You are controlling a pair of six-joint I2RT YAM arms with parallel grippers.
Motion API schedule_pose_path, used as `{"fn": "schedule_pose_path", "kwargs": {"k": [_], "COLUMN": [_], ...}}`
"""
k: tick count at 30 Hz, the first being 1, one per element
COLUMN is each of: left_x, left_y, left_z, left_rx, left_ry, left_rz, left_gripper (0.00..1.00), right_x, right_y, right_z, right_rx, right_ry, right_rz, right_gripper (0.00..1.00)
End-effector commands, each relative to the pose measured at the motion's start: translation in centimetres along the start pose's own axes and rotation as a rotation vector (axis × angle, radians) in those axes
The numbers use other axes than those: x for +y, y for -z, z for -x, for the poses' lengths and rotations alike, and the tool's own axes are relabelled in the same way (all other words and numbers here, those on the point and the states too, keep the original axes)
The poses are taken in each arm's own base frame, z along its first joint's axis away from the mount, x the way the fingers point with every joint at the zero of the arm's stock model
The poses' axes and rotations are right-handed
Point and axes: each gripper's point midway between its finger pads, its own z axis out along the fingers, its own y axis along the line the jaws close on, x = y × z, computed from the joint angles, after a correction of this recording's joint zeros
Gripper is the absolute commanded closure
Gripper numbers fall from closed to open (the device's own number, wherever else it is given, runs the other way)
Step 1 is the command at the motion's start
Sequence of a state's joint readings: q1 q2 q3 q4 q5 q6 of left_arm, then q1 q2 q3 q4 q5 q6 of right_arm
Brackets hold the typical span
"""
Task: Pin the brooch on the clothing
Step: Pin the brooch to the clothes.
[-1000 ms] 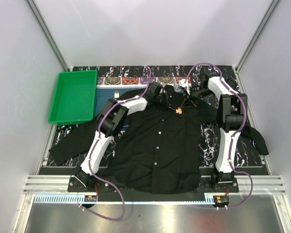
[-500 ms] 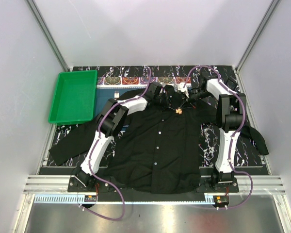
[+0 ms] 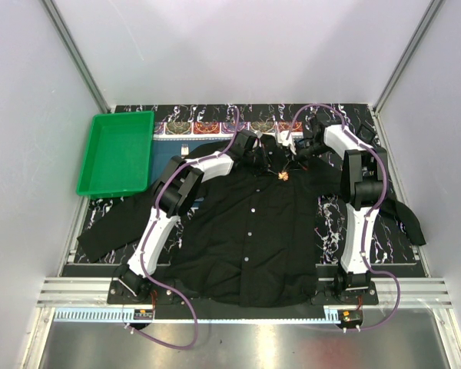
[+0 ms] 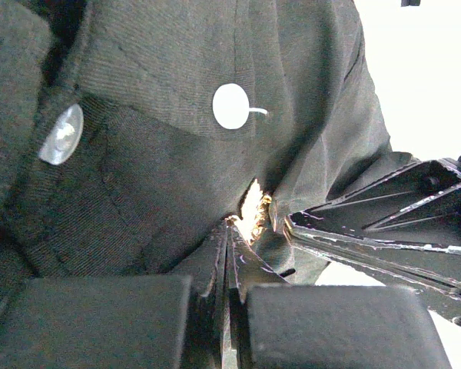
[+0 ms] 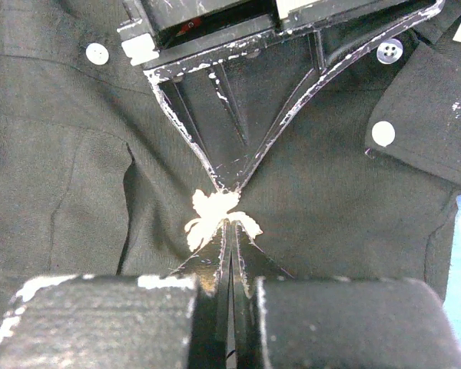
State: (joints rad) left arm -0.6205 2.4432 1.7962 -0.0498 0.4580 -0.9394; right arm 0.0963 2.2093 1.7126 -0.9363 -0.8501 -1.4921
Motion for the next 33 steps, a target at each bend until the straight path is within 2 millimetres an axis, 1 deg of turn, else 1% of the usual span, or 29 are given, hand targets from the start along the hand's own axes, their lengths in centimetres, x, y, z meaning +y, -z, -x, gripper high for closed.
{"fn": "schedule_pose_path", "kwargs": {"k": [1,11,25,33], "left_x": [3.3,3.3,3.3,3.2], "left_y": [0.0,0.0,0.0,0.0], "left_z": [-0.8,-0.7,-0.8,-0.8], "left_rx": [0.032,0.033,0.036,0.036], "left_ry": [0.041,0.043,0.047,0.046], "left_rz": [0.087,0.083,0.083,0.082], "left_gripper": [1.0,1.0,1.0,1.0], "right_x": [-0.6,-0.6,0.4,0.5], "right_y": [-0.1,-0.9,-1.4,-1.8], "right_z": [0.7,0.0,-1.1,-1.5], "right_rx": [0.017,0.044,0.085,0.117], "right_ry": [0.028,0.032,0.033,0.034], "right_rz": [-0.017,-0.01,0.022,0.03], "right_gripper": [1.0,1.0,1.0,1.0]}}
